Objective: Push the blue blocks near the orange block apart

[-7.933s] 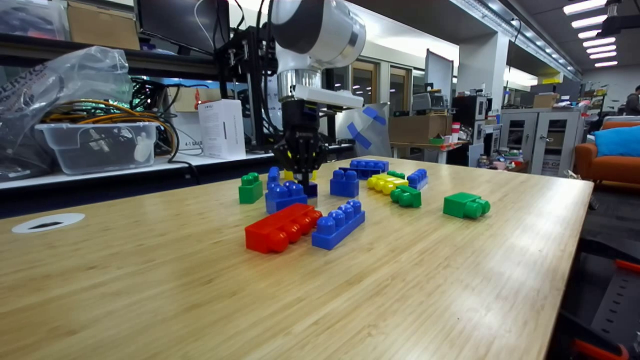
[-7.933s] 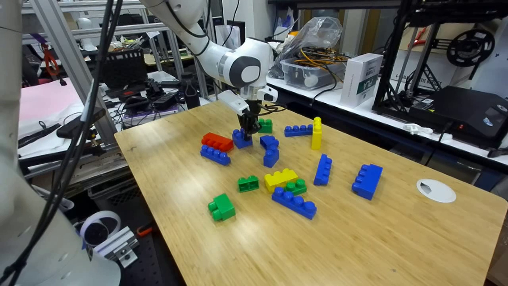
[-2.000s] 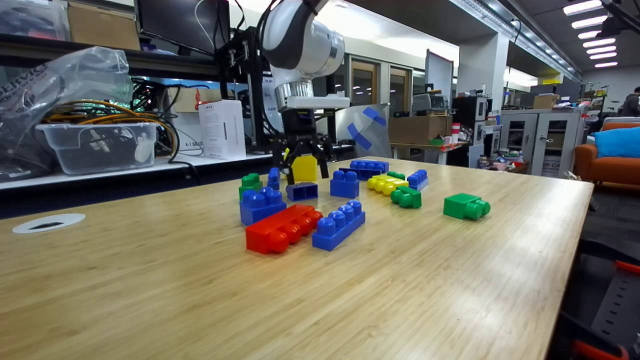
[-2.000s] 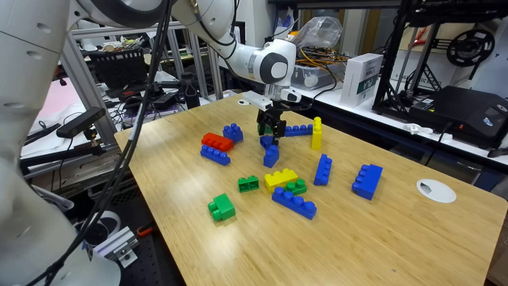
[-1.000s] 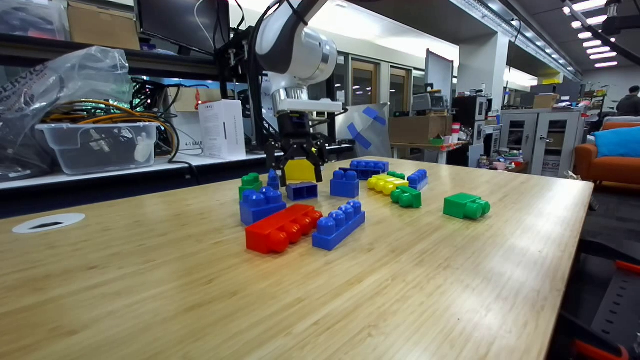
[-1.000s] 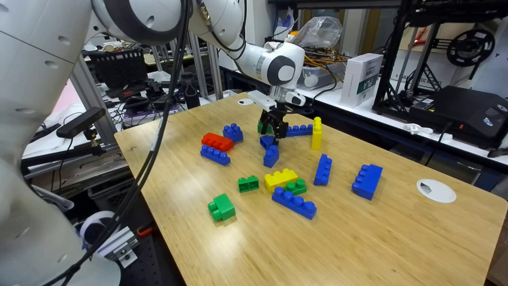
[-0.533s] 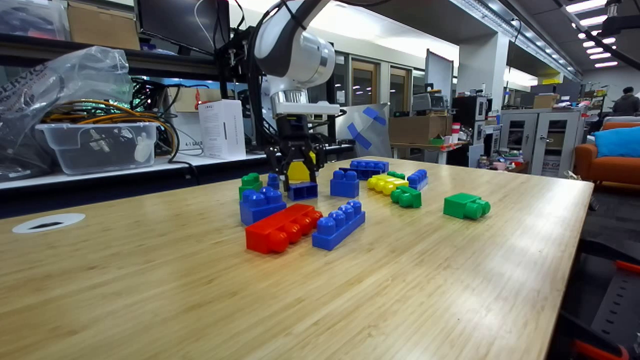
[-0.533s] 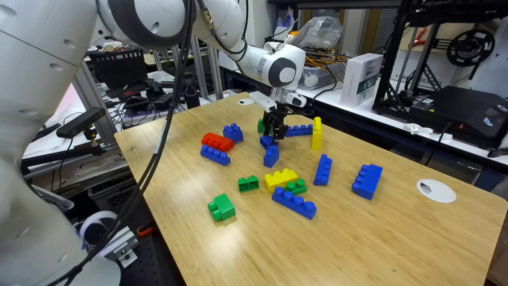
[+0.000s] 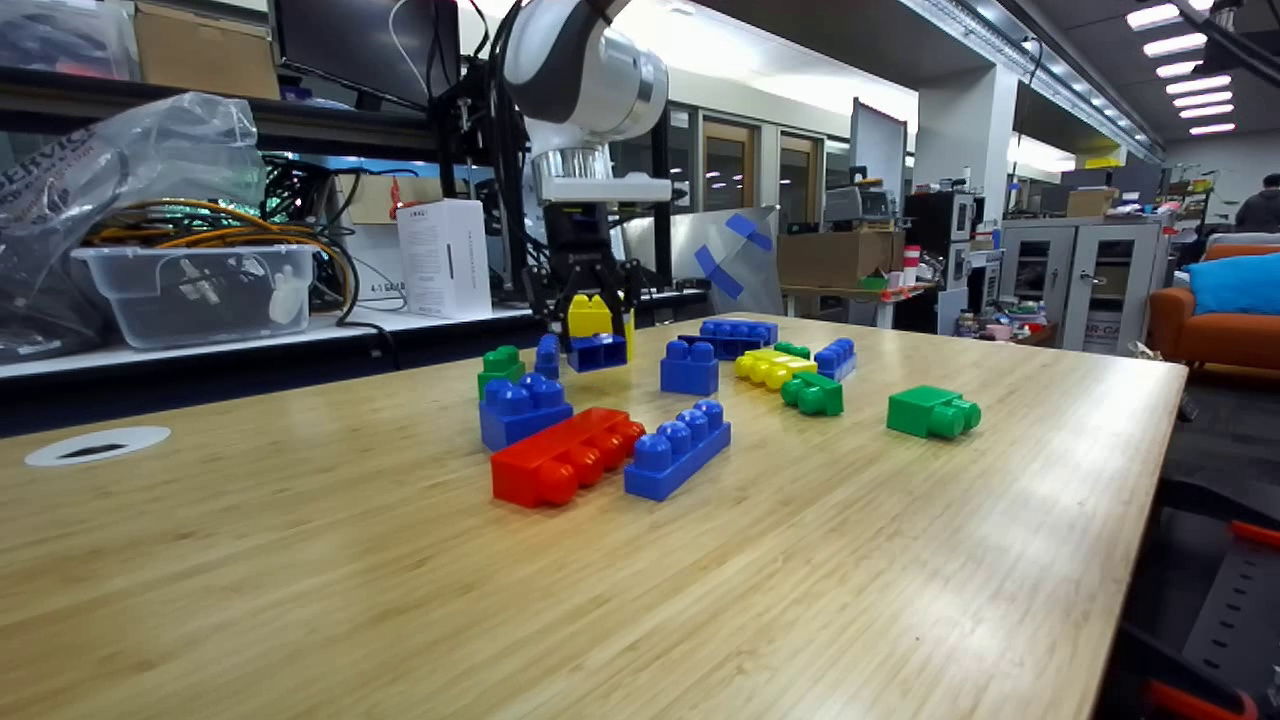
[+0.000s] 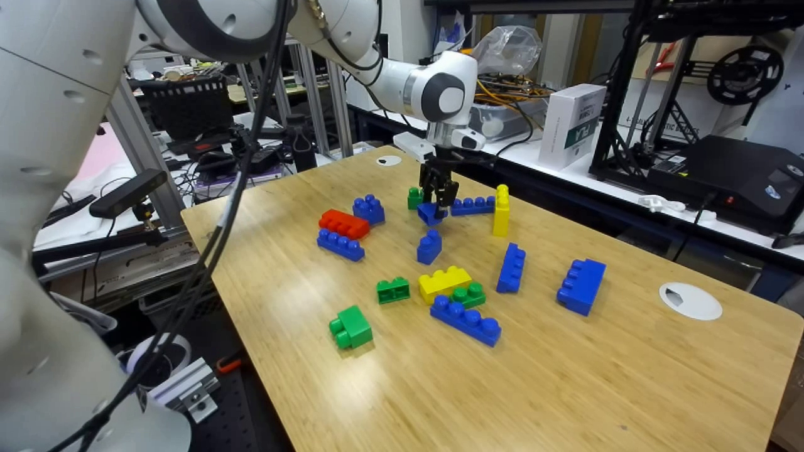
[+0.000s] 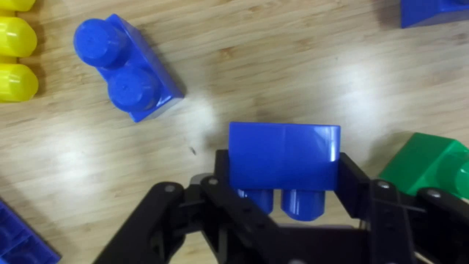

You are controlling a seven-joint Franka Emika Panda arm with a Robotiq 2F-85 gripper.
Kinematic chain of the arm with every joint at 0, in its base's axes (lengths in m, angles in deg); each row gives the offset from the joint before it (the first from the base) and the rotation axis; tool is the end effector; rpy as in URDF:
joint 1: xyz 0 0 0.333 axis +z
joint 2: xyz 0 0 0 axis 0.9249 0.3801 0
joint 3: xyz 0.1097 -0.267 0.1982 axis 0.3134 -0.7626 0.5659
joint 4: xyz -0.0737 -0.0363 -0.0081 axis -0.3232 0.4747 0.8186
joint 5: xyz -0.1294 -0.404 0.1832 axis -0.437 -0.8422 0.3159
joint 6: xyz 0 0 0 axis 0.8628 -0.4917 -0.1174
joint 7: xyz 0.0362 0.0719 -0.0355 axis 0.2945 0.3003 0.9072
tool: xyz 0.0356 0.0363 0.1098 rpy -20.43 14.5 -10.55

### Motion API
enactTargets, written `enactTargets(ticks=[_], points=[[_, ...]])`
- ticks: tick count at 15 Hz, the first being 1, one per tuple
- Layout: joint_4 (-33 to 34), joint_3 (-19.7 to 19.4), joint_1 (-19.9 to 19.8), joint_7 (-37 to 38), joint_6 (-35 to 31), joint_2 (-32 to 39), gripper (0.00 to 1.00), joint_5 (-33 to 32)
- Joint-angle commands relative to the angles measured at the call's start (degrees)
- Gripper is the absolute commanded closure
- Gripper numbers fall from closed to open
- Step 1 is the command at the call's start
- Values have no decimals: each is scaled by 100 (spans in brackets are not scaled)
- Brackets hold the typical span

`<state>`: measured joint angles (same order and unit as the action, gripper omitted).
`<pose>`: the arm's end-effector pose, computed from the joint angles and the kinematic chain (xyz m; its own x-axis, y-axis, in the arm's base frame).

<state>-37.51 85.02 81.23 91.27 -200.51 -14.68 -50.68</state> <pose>0.7504 0.2054 0.2159 0.9774 -0.1298 -0.1668 -0.1290 -0.9915 0.0153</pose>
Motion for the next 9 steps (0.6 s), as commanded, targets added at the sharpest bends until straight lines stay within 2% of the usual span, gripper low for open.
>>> enactTargets(ticks=[1,5,8,9], points=[[-1281,-250,323,457,-831,-1083,56,-599],[-2443,-383,746,1559,-1630,-2191,56,-1799],[-3512,-336,897,2958,-2289,-2979,56,-3000],[-3781,-487,1072,3507,-2491,-3091,56,-3422]])
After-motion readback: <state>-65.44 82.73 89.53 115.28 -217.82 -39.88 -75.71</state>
